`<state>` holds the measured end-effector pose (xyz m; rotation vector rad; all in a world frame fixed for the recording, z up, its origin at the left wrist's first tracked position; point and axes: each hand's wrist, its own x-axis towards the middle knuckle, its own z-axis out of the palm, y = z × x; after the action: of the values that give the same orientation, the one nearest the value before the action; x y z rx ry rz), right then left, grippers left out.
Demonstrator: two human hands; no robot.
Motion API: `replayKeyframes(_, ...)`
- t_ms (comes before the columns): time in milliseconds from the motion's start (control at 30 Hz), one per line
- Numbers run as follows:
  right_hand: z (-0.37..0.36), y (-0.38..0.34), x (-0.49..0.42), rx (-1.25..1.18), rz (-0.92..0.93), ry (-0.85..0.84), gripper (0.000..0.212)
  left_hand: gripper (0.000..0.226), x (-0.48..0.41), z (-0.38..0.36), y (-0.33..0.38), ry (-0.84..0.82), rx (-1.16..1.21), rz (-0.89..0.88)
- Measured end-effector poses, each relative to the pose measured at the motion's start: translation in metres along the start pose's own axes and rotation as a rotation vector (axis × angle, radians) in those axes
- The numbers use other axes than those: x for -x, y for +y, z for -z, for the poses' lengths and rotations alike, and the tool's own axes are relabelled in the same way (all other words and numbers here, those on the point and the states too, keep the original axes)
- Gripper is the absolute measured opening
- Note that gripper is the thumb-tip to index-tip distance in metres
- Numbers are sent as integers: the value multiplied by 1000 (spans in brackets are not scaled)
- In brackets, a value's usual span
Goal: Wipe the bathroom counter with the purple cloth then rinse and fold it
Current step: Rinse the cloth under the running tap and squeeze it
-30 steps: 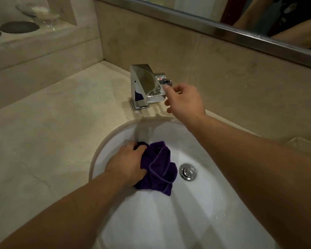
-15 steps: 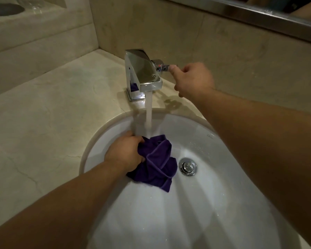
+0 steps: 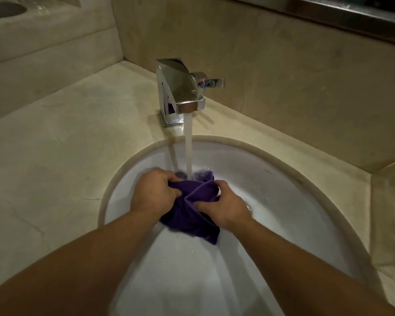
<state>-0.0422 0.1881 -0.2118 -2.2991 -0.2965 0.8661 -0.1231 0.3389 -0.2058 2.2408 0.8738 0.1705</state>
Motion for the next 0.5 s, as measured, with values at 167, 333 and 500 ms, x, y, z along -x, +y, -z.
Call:
replayKeyframes(167, 3, -20, 0, -76, 171, 114, 20, 28, 1, 4, 8, 111, 201, 23)
replayKeyframes(333, 32, -54, 11, -242, 375, 221, 29, 24, -1, 25, 37, 319, 291, -201)
replayKeyframes(500, 29, -50, 12, 92, 418, 101, 28, 29, 5, 35, 28, 244, 26, -248)
